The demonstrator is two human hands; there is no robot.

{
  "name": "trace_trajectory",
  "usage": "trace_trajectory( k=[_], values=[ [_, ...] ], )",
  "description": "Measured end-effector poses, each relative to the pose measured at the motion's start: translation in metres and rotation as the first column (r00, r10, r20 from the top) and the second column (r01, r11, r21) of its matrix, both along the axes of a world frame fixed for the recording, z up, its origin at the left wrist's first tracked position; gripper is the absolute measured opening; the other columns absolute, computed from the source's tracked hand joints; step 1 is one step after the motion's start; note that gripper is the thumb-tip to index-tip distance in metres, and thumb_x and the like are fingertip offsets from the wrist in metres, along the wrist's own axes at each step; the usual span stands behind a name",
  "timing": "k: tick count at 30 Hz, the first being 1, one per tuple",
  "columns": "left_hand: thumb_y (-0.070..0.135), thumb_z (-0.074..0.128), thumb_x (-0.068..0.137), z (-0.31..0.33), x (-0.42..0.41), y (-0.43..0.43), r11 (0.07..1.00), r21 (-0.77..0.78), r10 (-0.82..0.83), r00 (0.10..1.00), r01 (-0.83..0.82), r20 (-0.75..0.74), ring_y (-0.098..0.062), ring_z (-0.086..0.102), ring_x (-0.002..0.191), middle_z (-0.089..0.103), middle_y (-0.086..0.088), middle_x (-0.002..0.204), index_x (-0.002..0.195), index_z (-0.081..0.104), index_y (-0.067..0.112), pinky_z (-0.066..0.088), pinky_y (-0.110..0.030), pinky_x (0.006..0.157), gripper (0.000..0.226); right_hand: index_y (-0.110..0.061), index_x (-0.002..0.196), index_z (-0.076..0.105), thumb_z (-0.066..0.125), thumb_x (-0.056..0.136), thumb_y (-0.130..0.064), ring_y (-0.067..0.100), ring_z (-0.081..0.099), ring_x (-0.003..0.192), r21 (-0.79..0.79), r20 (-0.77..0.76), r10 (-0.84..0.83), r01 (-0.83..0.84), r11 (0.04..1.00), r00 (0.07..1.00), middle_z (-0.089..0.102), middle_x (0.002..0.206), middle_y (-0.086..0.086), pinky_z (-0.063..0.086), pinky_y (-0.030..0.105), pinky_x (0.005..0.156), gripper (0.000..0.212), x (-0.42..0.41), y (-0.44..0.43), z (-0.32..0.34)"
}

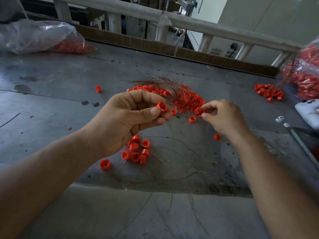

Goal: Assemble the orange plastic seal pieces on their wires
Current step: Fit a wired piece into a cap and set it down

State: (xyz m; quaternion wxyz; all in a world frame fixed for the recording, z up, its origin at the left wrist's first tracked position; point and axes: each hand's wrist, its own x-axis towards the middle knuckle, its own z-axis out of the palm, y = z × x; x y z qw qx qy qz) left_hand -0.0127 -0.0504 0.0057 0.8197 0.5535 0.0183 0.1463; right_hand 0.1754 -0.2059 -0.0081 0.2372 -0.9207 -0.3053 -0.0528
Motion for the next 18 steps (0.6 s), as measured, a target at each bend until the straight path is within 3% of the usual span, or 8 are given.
trace_trajectory(
  k=[8, 12, 18],
  values=[
    [-0.002, 0.055, 0.069, 0.000, 0.000, -0.001, 1.000, 0.011, 0.010, 1.000, -0.010, -0.007, -0.017, 0.070, 0.074, 0.071, -0.011, 0.077, 0.081, 0.064, 0.003, 0.055, -0.018, 0.063, 0.017, -0.020, 0.084, 0.059, 0.069, 0.079, -0.013, 0.015, 0.055, 0.079, -0.027, -0.018, 0.015, -0.015, 1.000, 1.000, 0.058, 0.079, -0.003, 0.039, 0.023, 0.069, 0.013, -0.002, 0.003, -0.003],
    [-0.002, 0.054, 0.069, 0.000, 0.000, -0.002, 1.000, 0.017, 0.009, 1.000, -0.008, -0.014, -0.016, 0.070, 0.074, 0.071, -0.010, 0.076, 0.083, 0.062, 0.002, 0.055, -0.018, 0.062, 0.017, -0.016, 0.091, 0.063, 0.070, 0.078, -0.009, 0.013, 0.056, 0.075, 0.008, -0.072, 0.036, -0.035, 0.999, 0.997, 0.053, 0.069, -0.011, 0.044, 0.026, 0.070, 0.016, -0.002, 0.003, -0.003],
    [-0.001, 0.054, 0.069, 0.001, 0.000, -0.002, 1.000, 0.031, 0.007, 1.000, -0.006, -0.025, -0.015, 0.070, 0.073, 0.071, -0.009, 0.076, 0.085, 0.060, 0.001, 0.054, -0.017, 0.062, 0.018, -0.021, 0.084, 0.063, 0.070, 0.078, -0.010, 0.002, 0.053, 0.062, 0.264, -0.117, 0.040, -0.008, 0.965, 0.992, 0.057, 0.067, -0.009, 0.042, 0.010, 0.060, 0.014, 0.002, -0.002, 0.009]
  ],
)
